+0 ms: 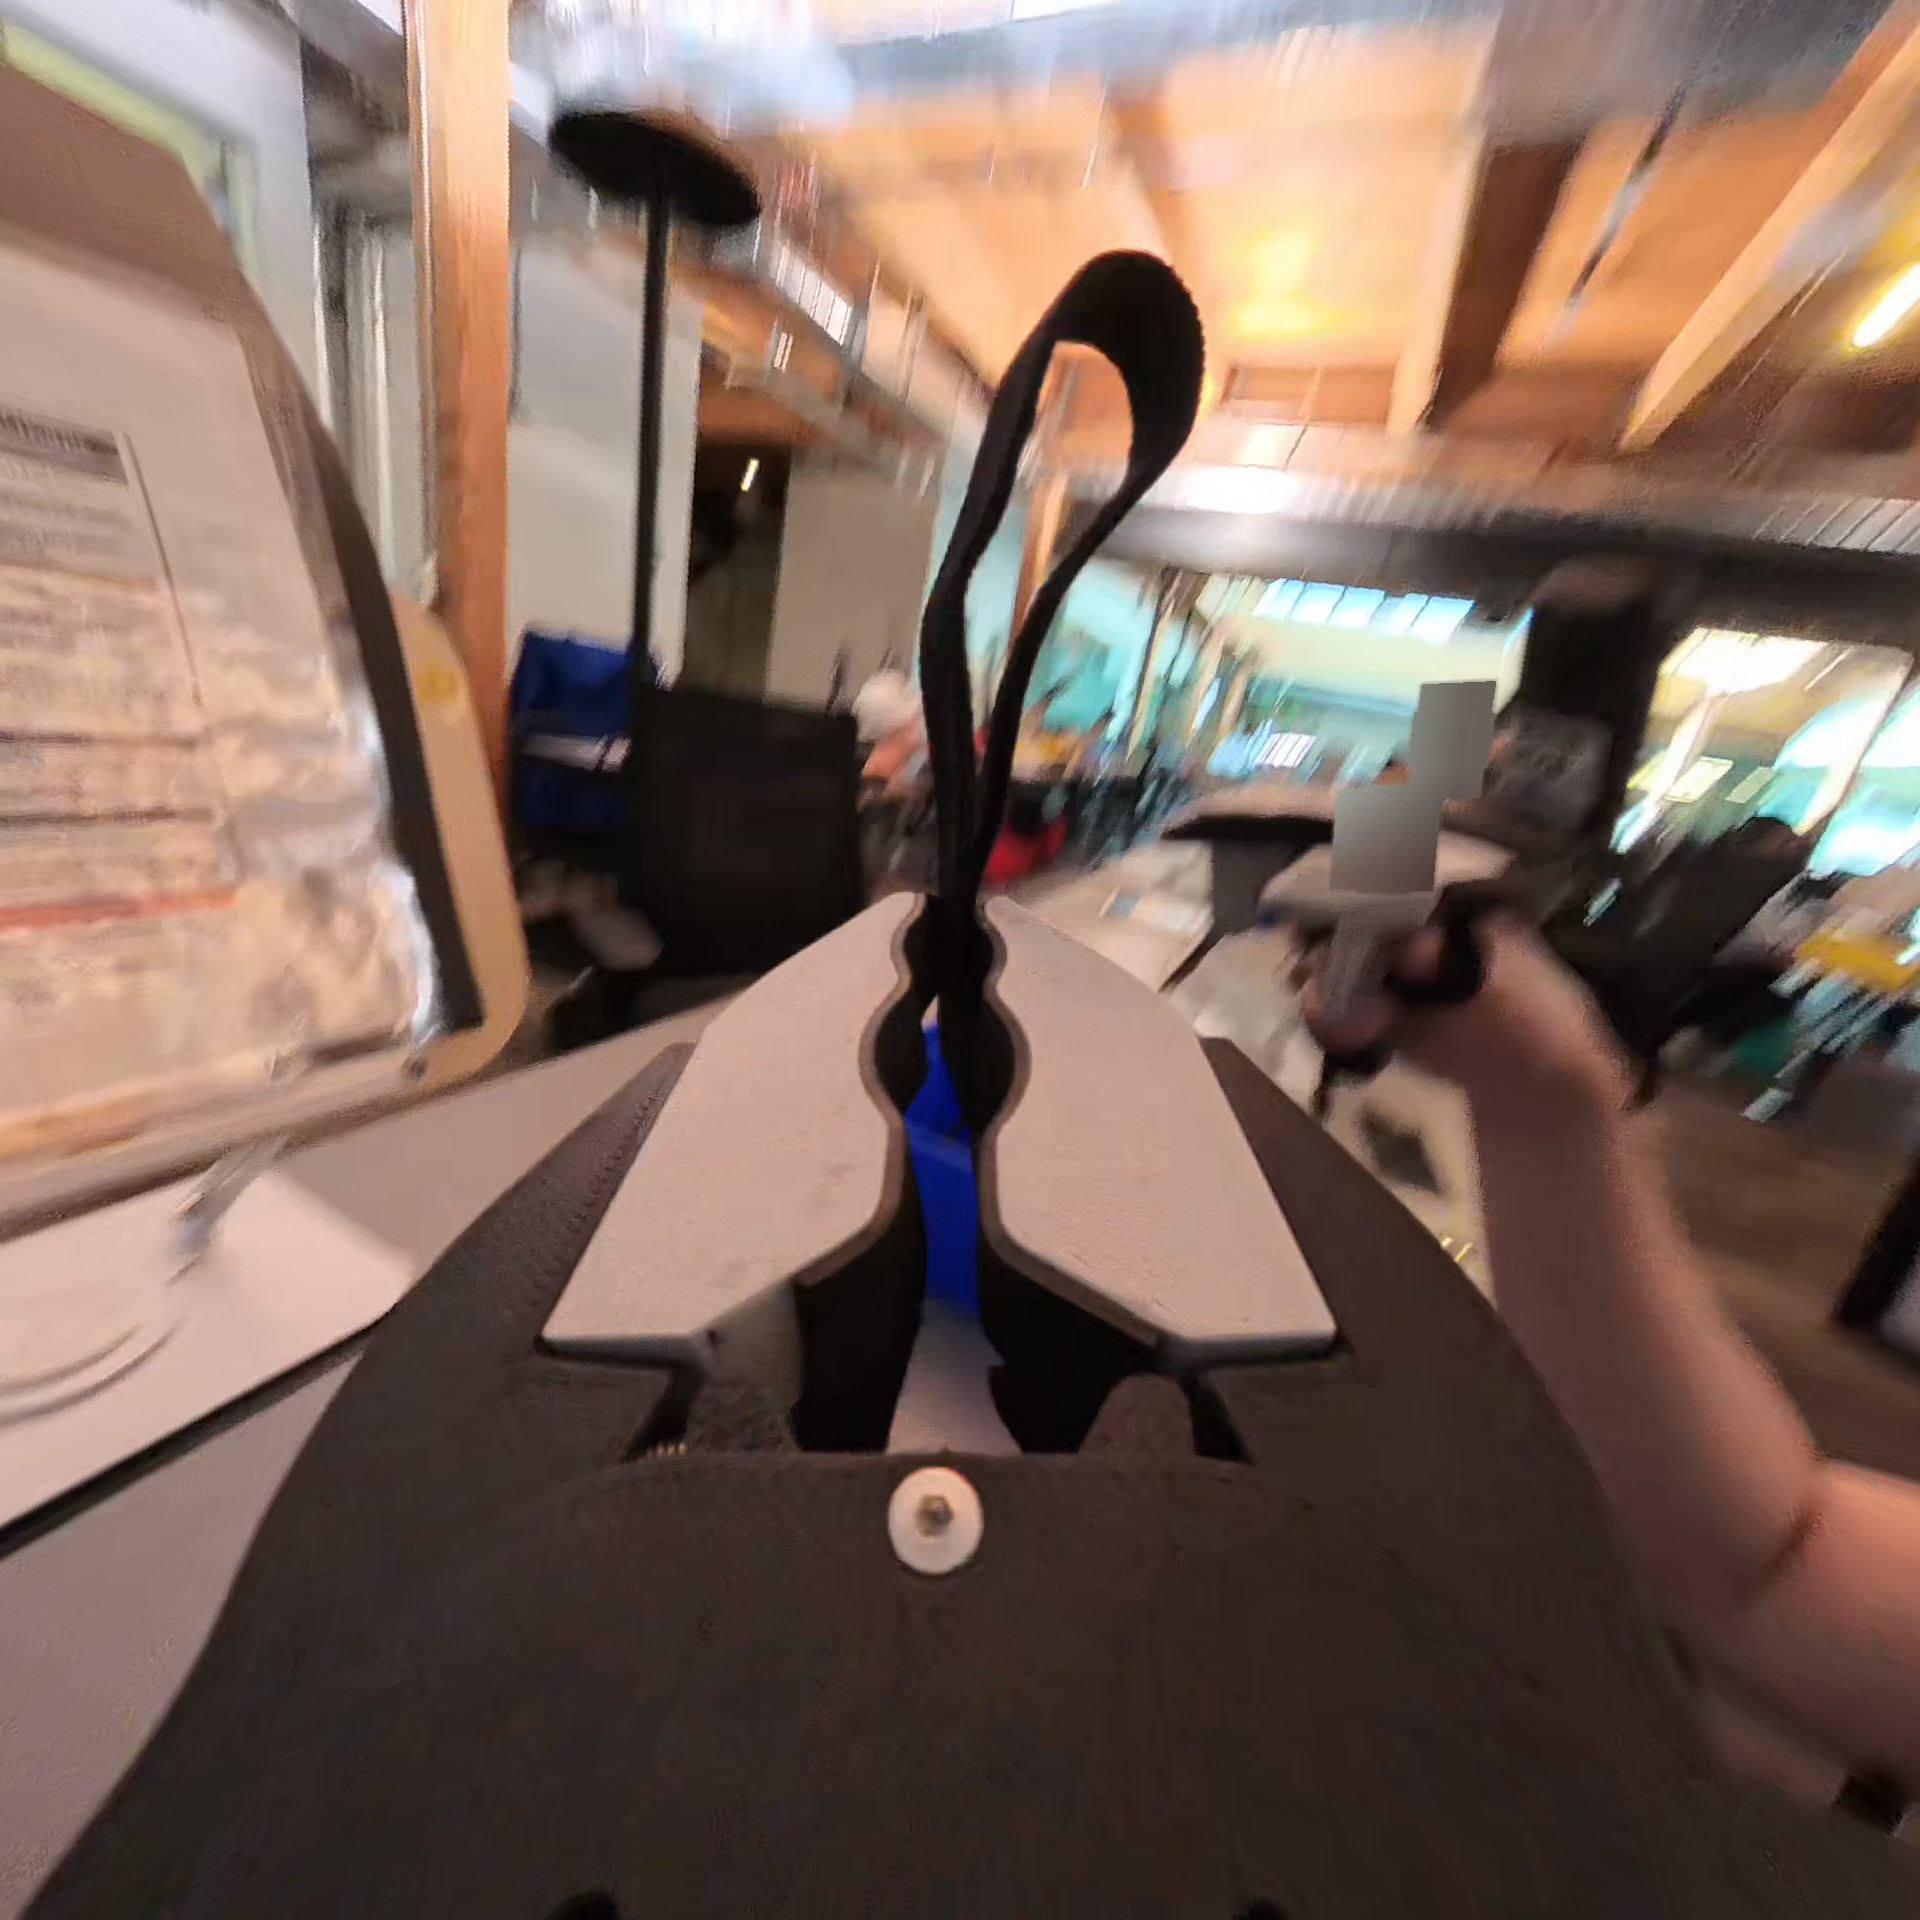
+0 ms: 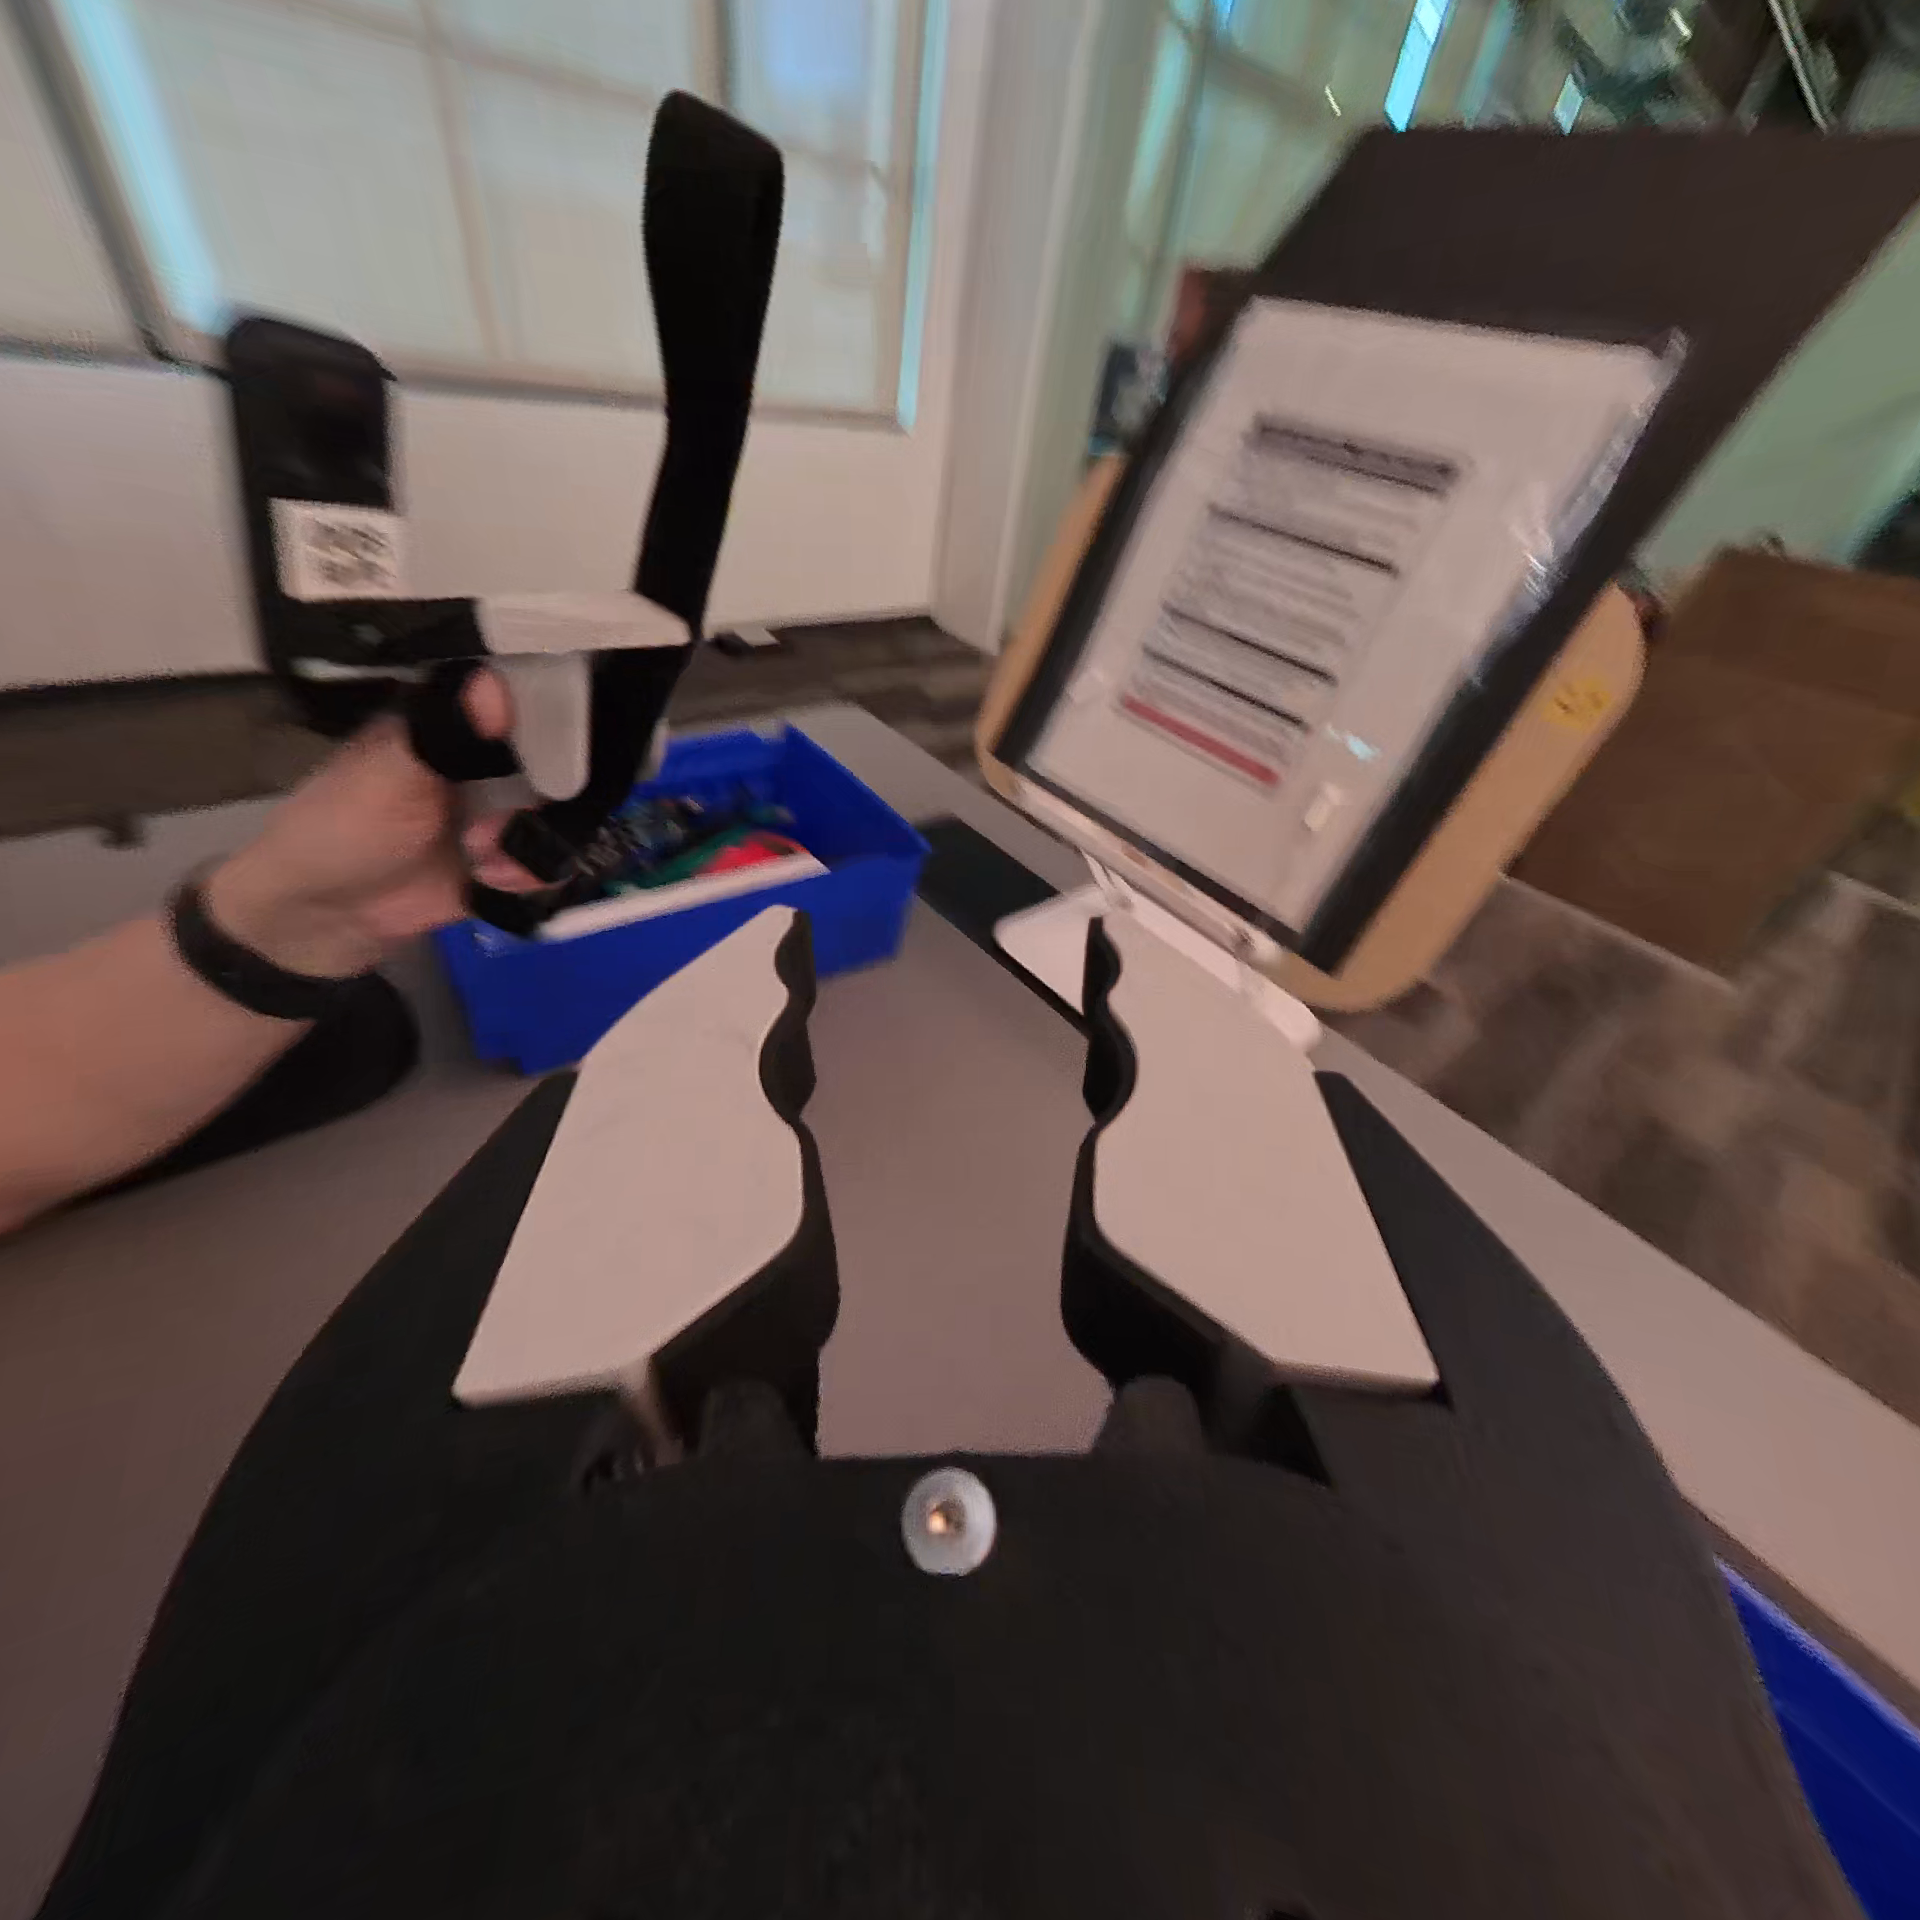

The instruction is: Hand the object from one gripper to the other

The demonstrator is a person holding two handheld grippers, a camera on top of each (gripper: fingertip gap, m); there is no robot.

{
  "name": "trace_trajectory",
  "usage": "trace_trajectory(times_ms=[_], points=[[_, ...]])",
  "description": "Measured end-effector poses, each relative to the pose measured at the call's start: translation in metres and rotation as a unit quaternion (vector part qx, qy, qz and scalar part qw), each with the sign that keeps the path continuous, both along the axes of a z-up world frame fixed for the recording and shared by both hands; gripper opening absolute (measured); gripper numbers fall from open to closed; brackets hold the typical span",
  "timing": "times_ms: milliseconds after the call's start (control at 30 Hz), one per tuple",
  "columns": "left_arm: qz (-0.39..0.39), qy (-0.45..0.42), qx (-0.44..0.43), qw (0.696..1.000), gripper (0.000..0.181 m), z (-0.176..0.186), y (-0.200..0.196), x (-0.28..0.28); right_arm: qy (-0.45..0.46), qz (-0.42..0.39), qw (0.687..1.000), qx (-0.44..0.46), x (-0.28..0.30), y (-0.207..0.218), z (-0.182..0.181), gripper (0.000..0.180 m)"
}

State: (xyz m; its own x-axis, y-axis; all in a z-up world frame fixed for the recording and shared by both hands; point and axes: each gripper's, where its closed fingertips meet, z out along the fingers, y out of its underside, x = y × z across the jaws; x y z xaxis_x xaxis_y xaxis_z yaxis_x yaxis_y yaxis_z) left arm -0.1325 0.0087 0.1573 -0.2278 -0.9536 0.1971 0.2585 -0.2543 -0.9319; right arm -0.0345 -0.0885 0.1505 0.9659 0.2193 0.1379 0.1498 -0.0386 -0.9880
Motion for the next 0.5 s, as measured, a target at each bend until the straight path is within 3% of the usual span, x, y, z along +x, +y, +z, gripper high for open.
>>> trace_trajectory(times_ms=[133, 333, 500], points=[[-0.076, -0.115, -0.105, 0.985, 0.004, 0.031, 0.015, -0.034, 0.041, 0.118, 0.991, 0.047, -0.044, 0.004, 0.009, 0.052], [-0.167, -0.099, -0.099, 0.976, 0.005, 0.029, -0.016, -0.027, 0.130, 0.233, 0.962, 0.053, -0.101, 0.027, -0.004, 0.051], [-0.215, -0.071, -0.069, 0.972, 0.005, 0.022, -0.049, -0.018, 0.212, 0.306, 0.928, 0.025, -0.129, 0.036, -0.018, 0.040]])
